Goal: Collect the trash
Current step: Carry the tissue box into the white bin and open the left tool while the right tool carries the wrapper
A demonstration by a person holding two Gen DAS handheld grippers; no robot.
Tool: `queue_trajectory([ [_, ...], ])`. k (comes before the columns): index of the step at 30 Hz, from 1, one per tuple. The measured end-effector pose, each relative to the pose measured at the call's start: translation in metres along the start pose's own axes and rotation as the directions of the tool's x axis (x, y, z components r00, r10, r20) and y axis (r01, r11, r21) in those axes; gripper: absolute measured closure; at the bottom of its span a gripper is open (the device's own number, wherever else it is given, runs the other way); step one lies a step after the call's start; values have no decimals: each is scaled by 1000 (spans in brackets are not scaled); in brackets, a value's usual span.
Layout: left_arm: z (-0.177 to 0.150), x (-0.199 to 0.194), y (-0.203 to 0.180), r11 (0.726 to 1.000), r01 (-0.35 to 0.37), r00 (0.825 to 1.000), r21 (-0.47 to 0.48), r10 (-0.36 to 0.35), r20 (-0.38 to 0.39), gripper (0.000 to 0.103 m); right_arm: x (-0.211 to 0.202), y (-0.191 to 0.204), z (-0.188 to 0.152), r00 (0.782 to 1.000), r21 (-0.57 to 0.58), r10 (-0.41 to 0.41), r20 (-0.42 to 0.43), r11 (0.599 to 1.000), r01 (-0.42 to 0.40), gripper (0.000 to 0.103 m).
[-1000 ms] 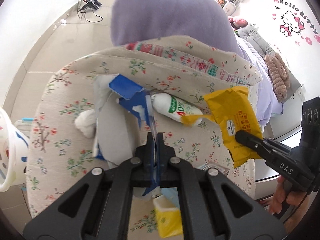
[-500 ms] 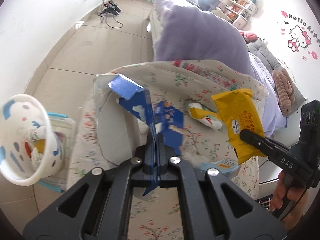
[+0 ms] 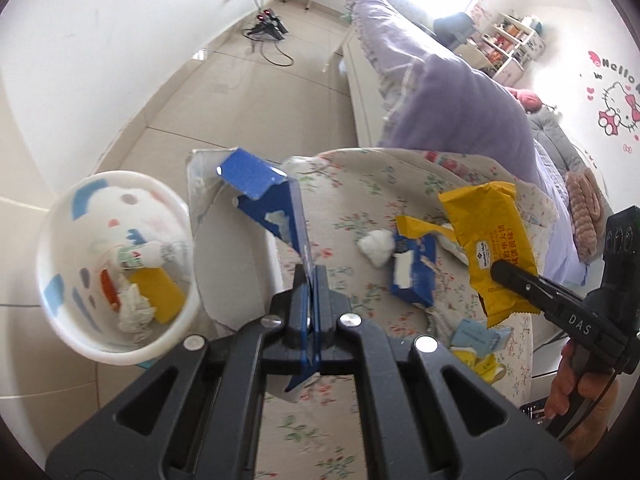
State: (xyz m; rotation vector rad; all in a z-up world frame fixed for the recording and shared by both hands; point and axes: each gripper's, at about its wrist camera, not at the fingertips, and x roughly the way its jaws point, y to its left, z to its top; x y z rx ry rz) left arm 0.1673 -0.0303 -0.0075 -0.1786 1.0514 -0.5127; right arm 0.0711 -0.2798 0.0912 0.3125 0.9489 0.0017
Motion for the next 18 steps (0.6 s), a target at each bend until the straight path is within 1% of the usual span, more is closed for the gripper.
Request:
queue_trajectory([
  [11,-3,-13,54,996,-65,998,-68,66,15,101,31,54,1,998,-65,55,-20,996,-56,95],
  [15,-4,-14,74,992,-86,996,-93,87,12,101,49,66,2,996,-83,82,-31,993,-85,95],
  [18,-4,-13,86,989,-104,994,-106,105,8,101,55,78,0,993,-98,107,-43,989,-110,95],
])
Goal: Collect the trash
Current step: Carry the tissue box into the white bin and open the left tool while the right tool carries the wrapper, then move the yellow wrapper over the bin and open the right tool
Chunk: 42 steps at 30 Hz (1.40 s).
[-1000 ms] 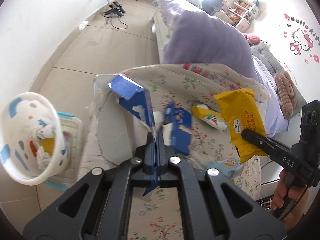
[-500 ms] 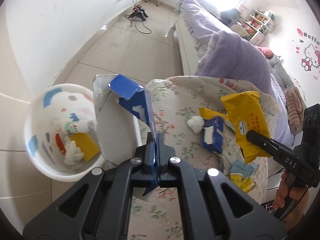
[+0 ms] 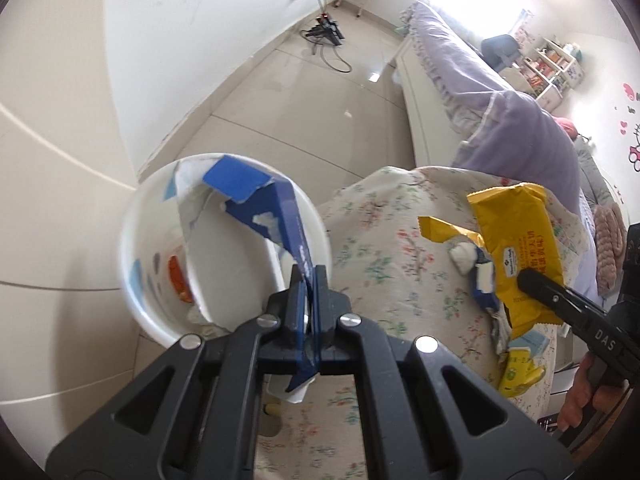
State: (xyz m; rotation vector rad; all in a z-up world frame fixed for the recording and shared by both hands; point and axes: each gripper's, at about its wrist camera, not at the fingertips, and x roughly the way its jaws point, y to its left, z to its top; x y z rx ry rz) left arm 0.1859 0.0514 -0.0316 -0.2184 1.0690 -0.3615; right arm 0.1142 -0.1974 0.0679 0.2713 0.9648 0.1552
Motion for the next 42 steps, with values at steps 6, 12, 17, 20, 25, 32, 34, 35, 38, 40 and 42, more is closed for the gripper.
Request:
queue_trajectory([
  [6,3,0,18,999,-38,998,2,37,41,101,19,23,0,999,-45,38,-17,998,-39,95],
  [12,3,-4,27,982,-187,980,-11,187,73,16,54,43,1,994,-86,99,-39,991,-102,95],
  [17,-7,-11,35,949,-316,947,13,315,58,9,77,53,1,992,-87,106,-73,990,-113,95],
  [20,-13,-11,51,938,-346,938,-16,346,18,8,89,59,1,991,-81,107,-86,990,-114,95],
  [25,-18,-14,66,935,-353,936,-24,352,-7,8,106,72,-1,988,-76,110,-104,990,-119,95],
  [32,-21,-17,73,935,-355,935,-25,354,-17,7,119,77,-2,978,-59,178,-108,981,-185,73],
  [34,-22,-18,74,934,-356,934,-27,356,-20,7,120,73,-1,981,-34,160,-107,986,-164,41],
  [35,-23,-17,74,934,-356,935,-26,355,-21,7,117,71,-1,984,-28,155,-91,987,-158,33],
  [38,-23,-17,76,935,-355,935,-26,354,-26,7,111,66,2,987,-20,145,-74,989,-147,33],
  [40,-23,-17,75,936,-352,936,-28,351,-28,7,108,63,2,988,-18,143,-66,989,-144,33],
  [42,-22,-18,74,937,-347,938,-29,347,-27,7,105,60,2,989,-20,133,-62,991,-134,33],
])
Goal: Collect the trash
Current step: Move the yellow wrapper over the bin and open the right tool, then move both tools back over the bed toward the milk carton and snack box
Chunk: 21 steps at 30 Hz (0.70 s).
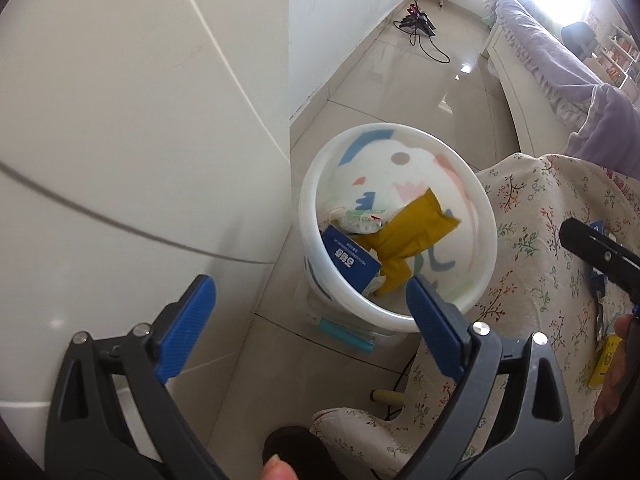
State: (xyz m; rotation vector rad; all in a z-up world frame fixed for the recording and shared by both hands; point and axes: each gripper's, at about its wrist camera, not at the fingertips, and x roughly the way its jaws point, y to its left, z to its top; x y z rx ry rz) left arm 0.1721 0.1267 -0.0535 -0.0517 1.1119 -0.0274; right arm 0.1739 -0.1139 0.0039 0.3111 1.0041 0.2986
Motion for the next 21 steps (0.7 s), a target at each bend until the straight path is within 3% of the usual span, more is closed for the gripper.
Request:
queue_trajectory([
  [21,-3,-8,-16,998,44,999,42,-45,5,6,-71,-31,-25,993,39,-111,45,993,109,33],
])
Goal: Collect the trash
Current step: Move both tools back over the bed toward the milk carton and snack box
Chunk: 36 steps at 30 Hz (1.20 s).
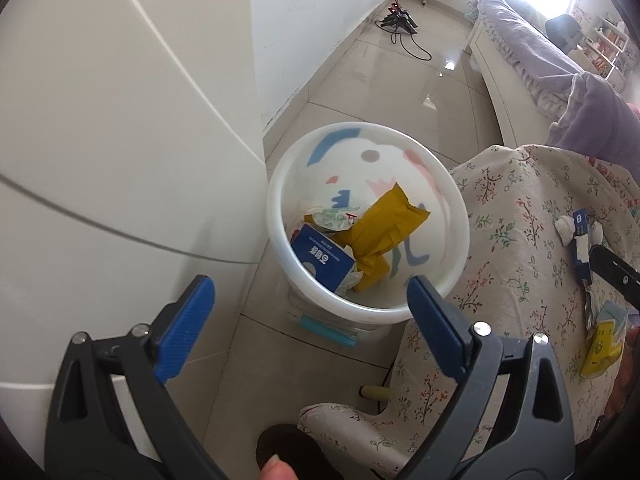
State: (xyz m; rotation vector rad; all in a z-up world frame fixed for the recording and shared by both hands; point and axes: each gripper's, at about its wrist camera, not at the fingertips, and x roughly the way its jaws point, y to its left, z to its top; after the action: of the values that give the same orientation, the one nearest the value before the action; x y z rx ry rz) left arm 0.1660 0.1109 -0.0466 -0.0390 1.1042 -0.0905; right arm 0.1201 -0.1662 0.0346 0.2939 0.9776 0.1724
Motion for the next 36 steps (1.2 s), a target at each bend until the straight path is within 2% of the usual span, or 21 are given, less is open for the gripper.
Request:
queue_trajectory([
  [14,-8,-12,-43,995,51,999,82,-52,2,6,-70,-52,-26,992,57,-105,65,993,102,32],
  [22,-11,-14,-80,988,78,997,136,-78,-11,6,-94,-87,-44,986,87,-153,63,985,147,32],
  [30,-14,-16,-126,975,114,994,191,-112,-22,6,-133,-158,-57,974,239,-218,65,951,197,32],
  [36,-14,-12,-158,966,136,991,222,-130,-42,6,-138,-198,-67,973,346,-232,-2,913,218,32],
])
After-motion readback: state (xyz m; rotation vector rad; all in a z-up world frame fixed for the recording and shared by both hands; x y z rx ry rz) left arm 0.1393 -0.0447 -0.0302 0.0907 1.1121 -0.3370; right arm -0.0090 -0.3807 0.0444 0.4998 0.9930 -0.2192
